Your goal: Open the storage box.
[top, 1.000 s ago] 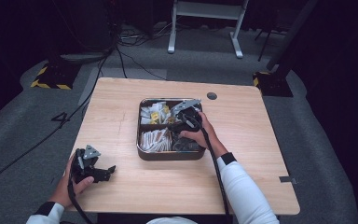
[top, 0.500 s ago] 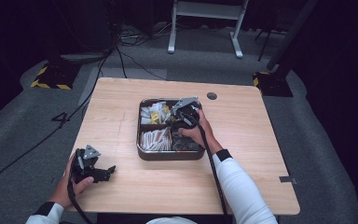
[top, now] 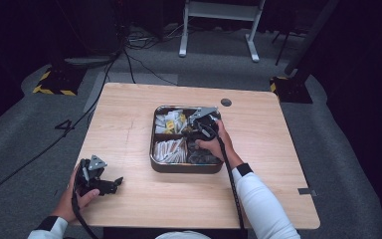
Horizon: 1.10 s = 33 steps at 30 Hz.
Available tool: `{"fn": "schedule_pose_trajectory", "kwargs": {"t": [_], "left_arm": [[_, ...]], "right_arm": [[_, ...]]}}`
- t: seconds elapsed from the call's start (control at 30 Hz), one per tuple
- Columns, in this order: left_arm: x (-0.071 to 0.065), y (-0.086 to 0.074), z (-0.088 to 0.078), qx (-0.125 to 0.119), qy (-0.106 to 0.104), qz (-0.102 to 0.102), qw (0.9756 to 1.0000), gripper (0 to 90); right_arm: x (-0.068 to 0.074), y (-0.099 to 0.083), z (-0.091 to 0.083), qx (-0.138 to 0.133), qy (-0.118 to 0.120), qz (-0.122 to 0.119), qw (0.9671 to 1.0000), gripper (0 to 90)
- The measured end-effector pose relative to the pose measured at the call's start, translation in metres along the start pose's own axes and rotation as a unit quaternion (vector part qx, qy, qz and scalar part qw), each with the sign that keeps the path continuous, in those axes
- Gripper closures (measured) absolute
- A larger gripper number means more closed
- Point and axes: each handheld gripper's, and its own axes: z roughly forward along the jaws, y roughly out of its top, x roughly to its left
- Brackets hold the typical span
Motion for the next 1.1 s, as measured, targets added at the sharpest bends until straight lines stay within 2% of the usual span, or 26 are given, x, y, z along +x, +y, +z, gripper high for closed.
{"fn": "schedule_pose_trajectory", "kwargs": {"t": [0.27, 0.5, 1.1], "left_arm": [[0.0, 0.0, 0.0, 0.0, -0.001, 0.002, 1.0, 0.2], [0.001, 0.0, -0.001, 0.001, -0.002, 0.001, 1.0, 0.2], [0.001, 0.0, -0.001, 0.002, -0.004, 0.002, 1.0, 0.2]], "right_arm": [[0.001, 0.0, -0.006, -0.002, -0.004, -0.001, 1.0, 59.0], [-0.001, 0.005, -0.02, -0.022, 0.002, 0.009, 0.9997, 59.0], [-0.003, 0.013, -0.039, -0.036, -0.004, 0.01, 0.9993, 59.0]]}}
